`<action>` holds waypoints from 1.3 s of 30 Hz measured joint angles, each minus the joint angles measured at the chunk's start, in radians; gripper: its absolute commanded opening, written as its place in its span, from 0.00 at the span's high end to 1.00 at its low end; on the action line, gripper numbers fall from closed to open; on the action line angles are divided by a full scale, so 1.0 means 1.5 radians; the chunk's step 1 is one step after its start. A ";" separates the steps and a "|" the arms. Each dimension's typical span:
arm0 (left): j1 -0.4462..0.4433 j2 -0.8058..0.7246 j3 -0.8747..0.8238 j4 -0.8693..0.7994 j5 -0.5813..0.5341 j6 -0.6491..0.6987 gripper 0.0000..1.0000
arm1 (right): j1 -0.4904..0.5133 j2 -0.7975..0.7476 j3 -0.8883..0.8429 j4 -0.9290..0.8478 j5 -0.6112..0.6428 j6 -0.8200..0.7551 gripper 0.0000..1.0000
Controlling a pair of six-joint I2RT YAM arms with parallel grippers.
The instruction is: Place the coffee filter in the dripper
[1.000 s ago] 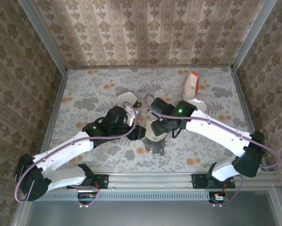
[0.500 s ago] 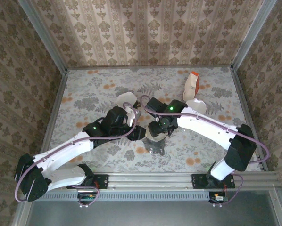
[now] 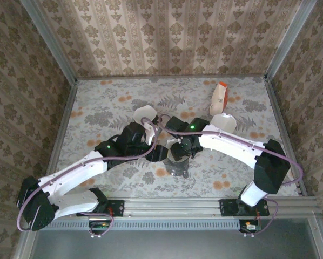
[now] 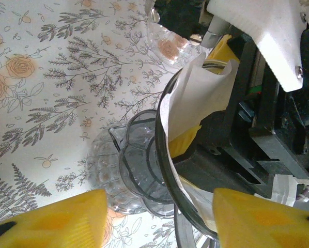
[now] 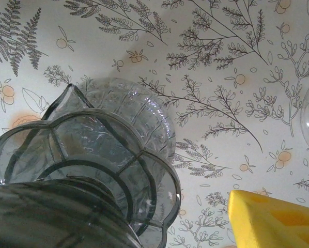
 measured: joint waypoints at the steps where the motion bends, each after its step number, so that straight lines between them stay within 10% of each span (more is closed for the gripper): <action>1: 0.000 0.000 0.000 0.000 0.000 0.000 0.34 | 0.000 0.000 -0.001 0.001 0.000 0.000 0.27; 10: 0.000 -0.015 -0.006 0.006 -0.001 -0.003 0.22 | 0.000 0.000 -0.004 0.009 0.000 0.000 0.27; 18: 0.000 -0.007 -0.006 0.006 -0.001 -0.005 0.39 | 0.000 0.000 -0.005 0.010 0.000 0.001 0.27; 39: 0.000 0.009 -0.004 0.001 0.000 -0.005 0.42 | 0.000 -0.048 0.007 0.006 0.028 0.000 0.26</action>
